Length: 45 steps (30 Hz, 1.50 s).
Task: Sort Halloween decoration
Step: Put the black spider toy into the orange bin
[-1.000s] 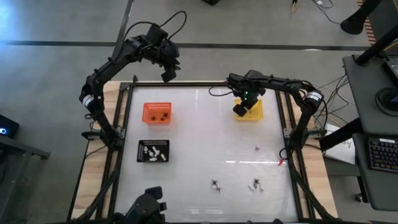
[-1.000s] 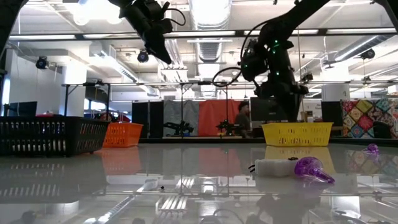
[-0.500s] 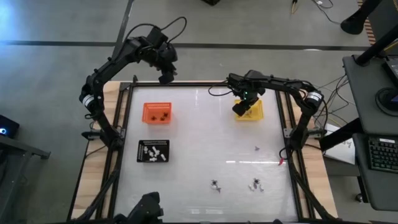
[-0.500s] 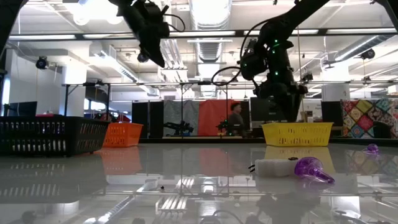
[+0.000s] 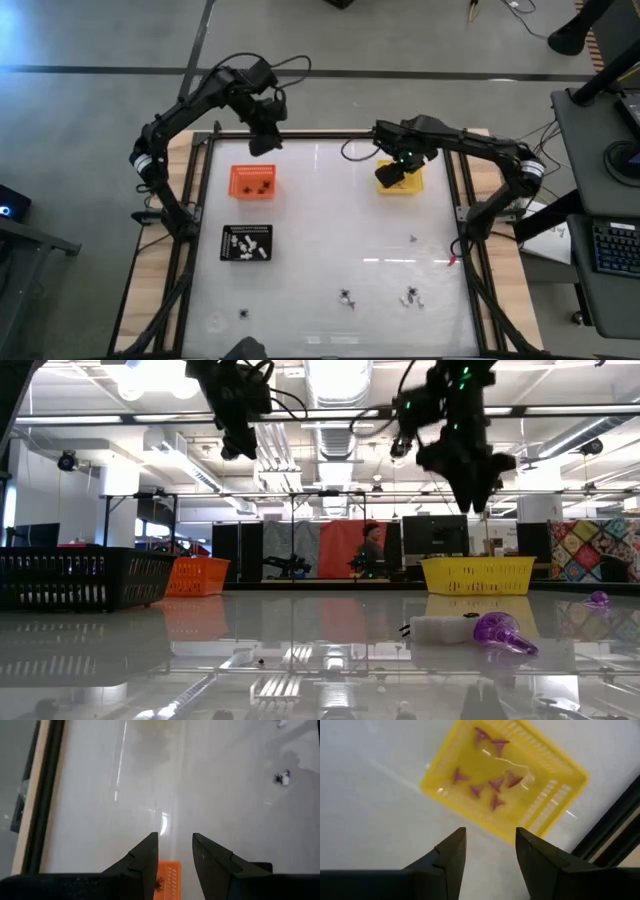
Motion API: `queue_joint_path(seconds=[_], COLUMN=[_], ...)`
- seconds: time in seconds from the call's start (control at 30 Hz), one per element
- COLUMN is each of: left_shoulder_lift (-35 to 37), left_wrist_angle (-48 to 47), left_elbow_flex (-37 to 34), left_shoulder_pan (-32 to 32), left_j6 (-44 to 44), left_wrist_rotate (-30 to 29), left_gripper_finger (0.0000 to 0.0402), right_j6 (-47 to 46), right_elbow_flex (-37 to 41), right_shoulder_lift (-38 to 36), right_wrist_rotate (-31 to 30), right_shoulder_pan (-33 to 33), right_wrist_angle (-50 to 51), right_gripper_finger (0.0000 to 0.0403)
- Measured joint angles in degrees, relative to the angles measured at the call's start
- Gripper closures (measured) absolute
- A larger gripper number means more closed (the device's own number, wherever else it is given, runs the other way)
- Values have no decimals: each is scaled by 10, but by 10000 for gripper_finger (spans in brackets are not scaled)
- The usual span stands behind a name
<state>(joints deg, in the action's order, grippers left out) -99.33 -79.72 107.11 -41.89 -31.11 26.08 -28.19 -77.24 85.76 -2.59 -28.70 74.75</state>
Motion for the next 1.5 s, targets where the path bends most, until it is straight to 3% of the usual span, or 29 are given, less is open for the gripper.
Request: queue_joint_path(seconds=[0.4, 1.07, 1.3, 1.5], left_shoulder_lift=[0, 1, 1, 1], left_wrist_angle=[-39, -48, -48, -48], left_elbow_flex=[0, 0, 0, 0], left_shoulder_pan=[51, 55, 55, 55], left_j6=[-11, -27, -27, -24], left_wrist_rotate=[0, 0, 0, 0], left_gripper_finger=[299, 299, 299, 299], right_j6=[-227, -732, -826, -853], right_elbow_flex=[19, 28, 28, 28], right_shoulder_lift=[-73, -20, 26, 60], right_wrist_rotate=[0, 0, 1, 26], right_shoulder_pan=[167, 498, 568, 605], right_wrist_angle=[1, -3, -3, -7], right_gripper_finger=[241, 250, 248, 252])
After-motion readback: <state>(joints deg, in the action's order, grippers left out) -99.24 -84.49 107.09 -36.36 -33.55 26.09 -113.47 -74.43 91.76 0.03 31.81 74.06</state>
